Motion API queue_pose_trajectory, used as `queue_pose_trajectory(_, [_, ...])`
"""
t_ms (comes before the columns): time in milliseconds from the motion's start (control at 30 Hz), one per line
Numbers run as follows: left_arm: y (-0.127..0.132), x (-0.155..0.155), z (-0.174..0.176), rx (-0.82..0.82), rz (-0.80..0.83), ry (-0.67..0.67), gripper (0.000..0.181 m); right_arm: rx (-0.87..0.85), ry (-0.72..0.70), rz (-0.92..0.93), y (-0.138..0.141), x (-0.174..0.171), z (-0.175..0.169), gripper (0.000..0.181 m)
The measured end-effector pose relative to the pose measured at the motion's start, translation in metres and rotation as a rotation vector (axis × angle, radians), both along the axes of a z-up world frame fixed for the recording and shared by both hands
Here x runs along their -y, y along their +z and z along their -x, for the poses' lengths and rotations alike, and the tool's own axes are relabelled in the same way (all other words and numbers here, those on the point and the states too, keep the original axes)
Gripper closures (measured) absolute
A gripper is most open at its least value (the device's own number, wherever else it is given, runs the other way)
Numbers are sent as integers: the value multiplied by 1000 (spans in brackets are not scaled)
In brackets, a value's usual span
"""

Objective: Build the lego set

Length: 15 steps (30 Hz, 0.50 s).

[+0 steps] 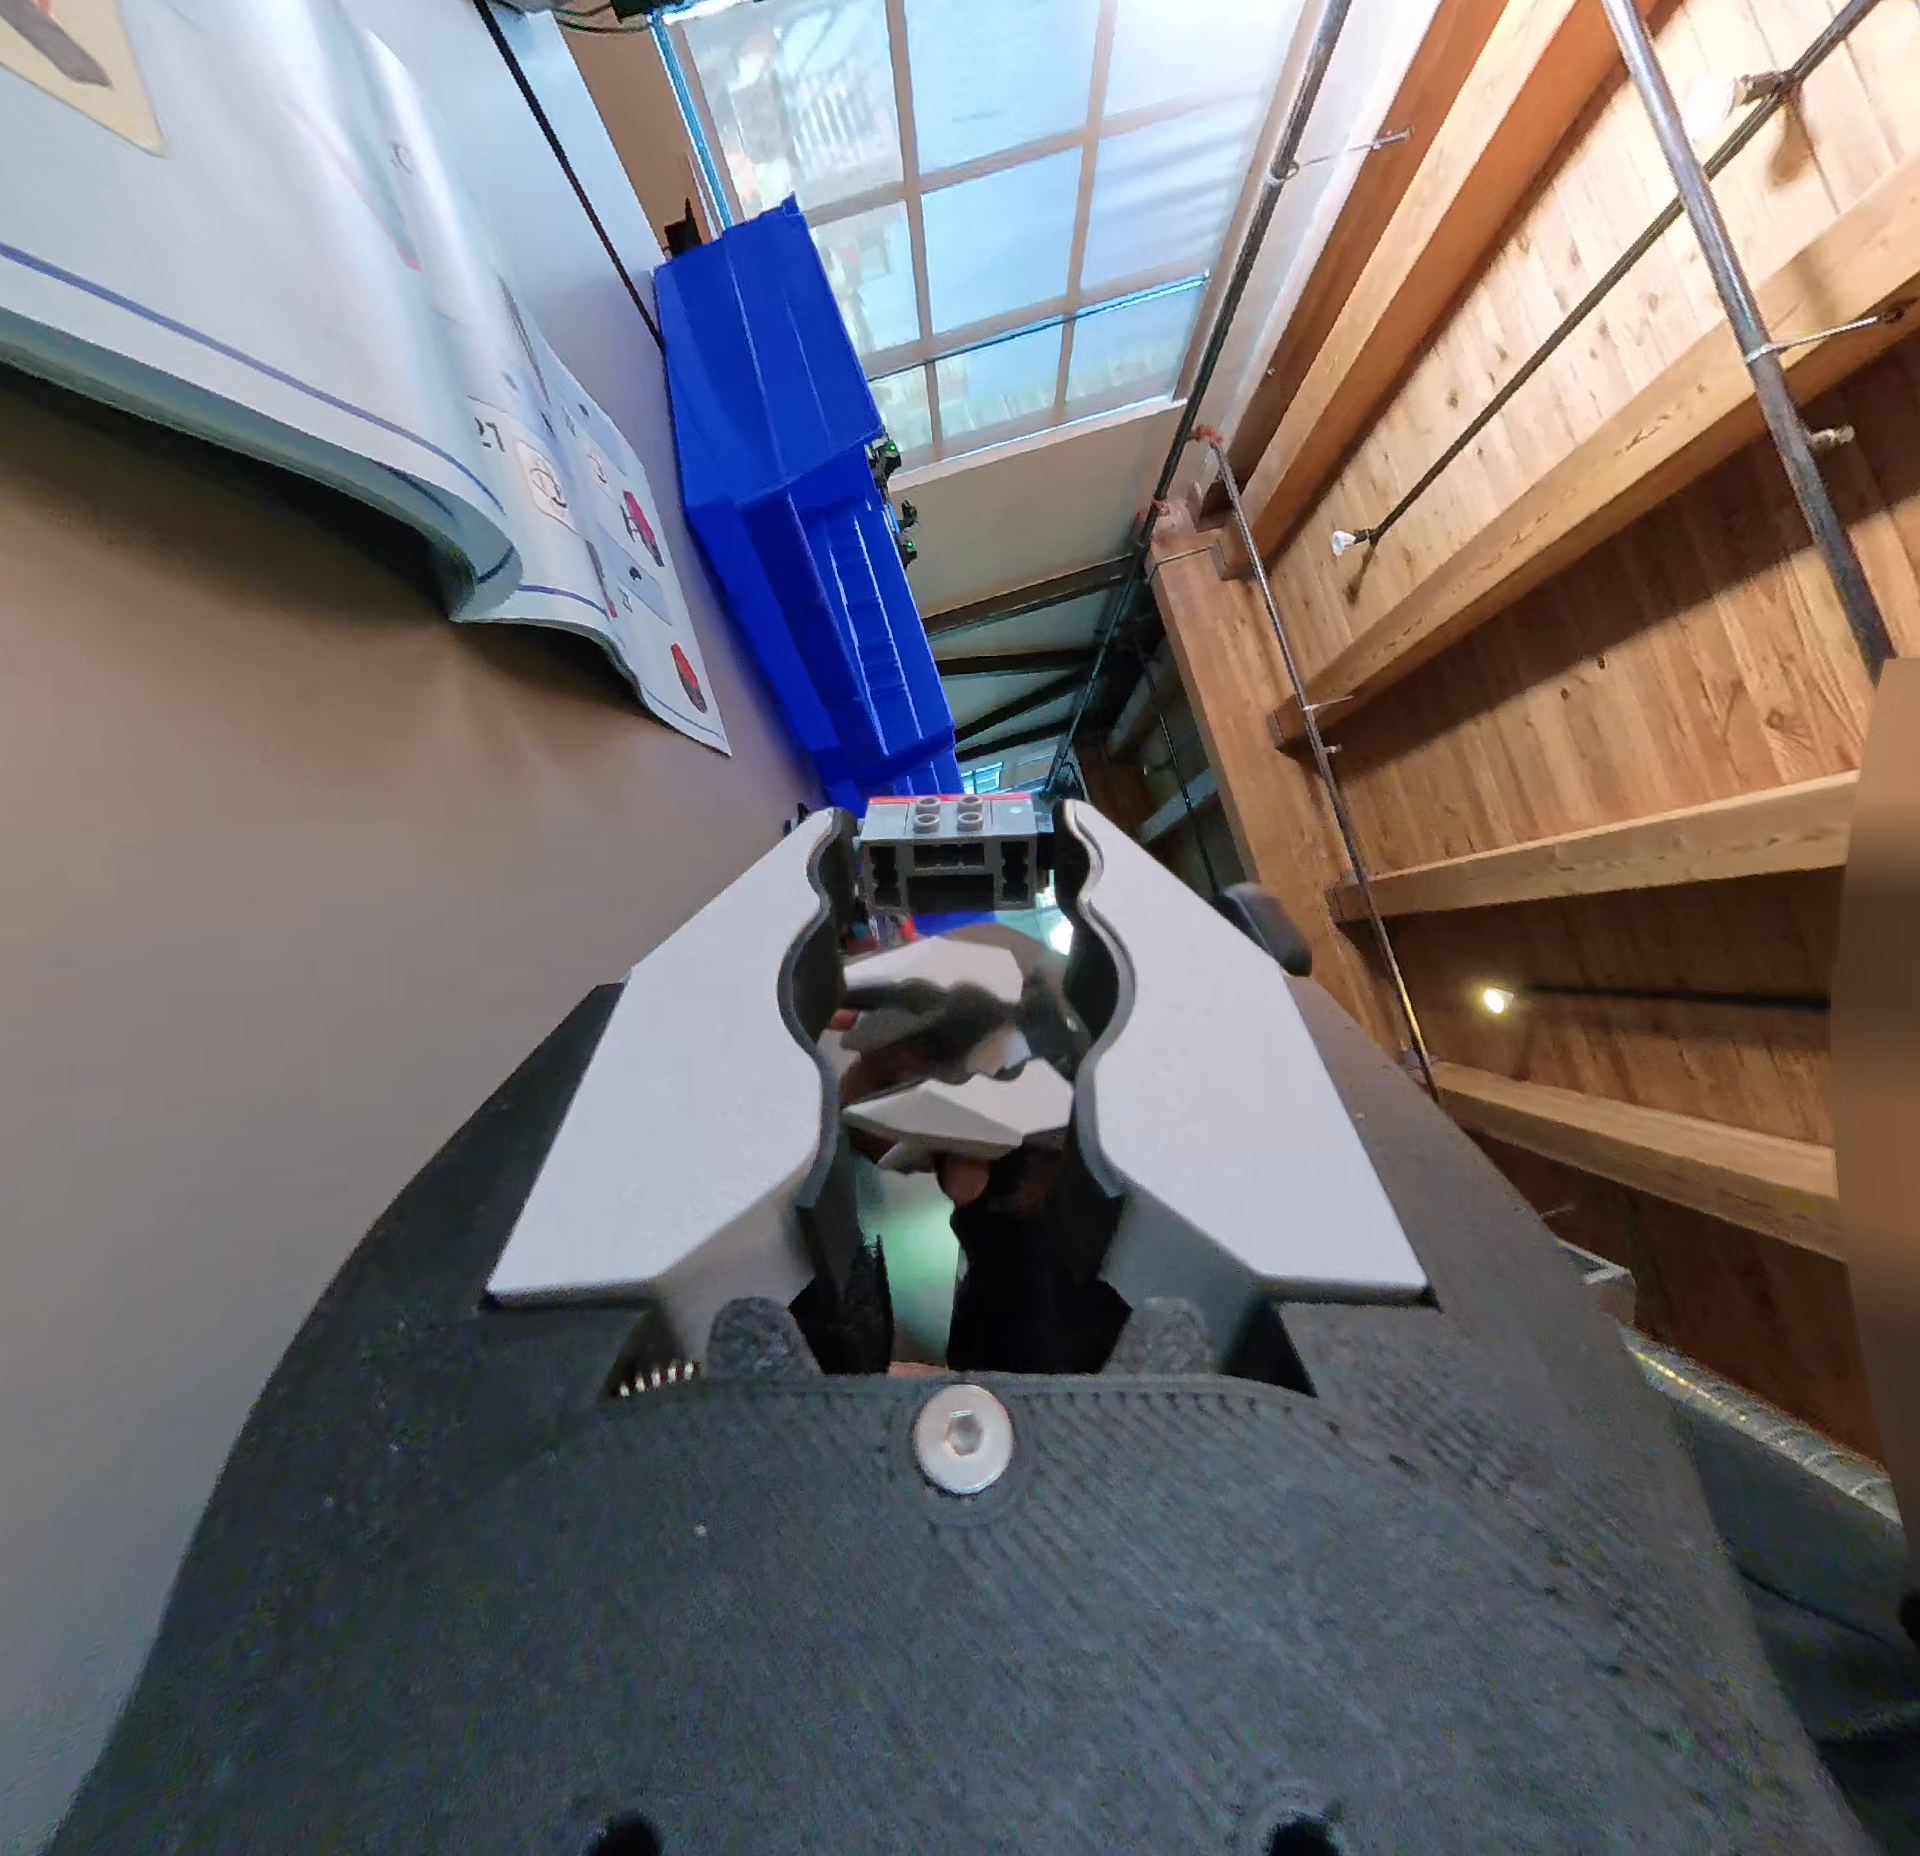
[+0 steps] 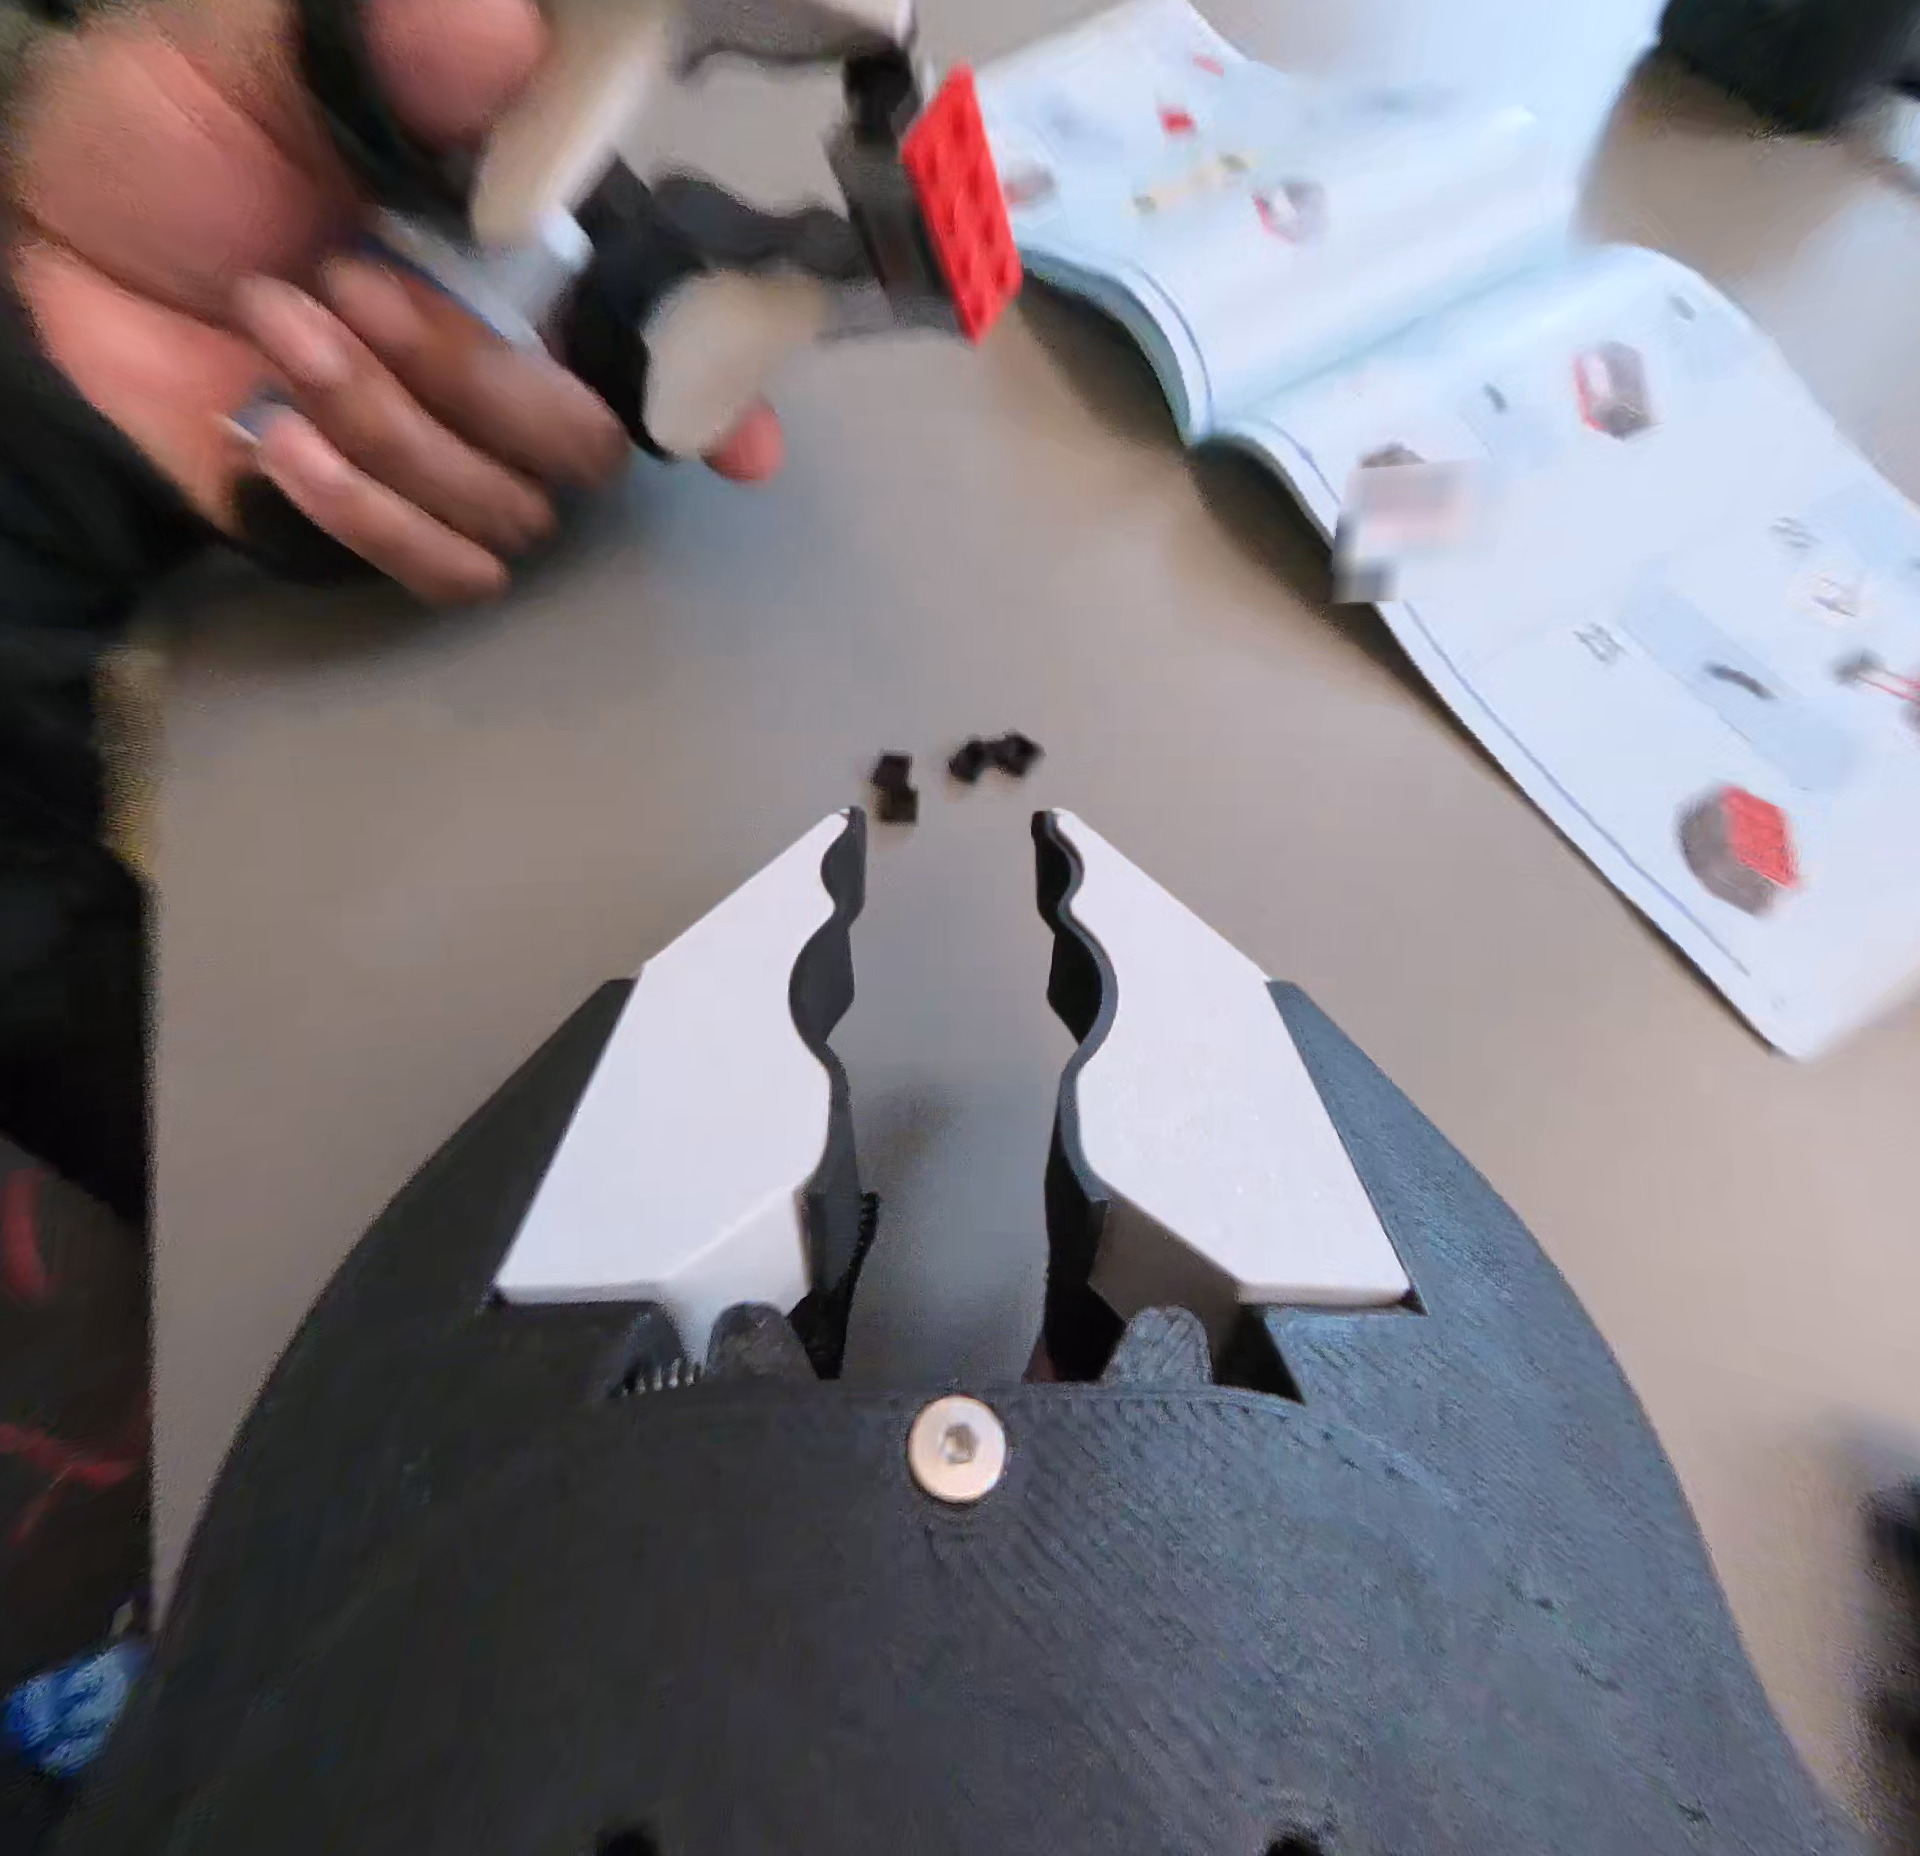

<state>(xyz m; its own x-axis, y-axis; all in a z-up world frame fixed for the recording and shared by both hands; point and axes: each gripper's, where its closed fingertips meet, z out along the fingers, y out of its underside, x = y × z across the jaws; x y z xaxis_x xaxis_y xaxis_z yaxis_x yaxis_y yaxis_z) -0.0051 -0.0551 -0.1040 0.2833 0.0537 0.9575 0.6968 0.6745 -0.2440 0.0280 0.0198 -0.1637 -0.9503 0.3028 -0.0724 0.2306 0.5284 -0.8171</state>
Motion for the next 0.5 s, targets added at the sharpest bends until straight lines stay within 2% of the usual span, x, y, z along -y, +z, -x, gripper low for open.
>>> queue_pose_trajectory(133, [0, -3, 0, -2, 7, -5, 143, -56, -19, -145, -11, 2, -2, 152])
queue_pose_trajectory(333, [0, -3, -1, -8, 19, -4, 143, -27, 7, -197, -25, 21, -11, 159])
queue_pose_trajectory(500, [1, -3, -1, -13, 14, -10, 143, -52, -13, -208, -25, 23, -8, 173])
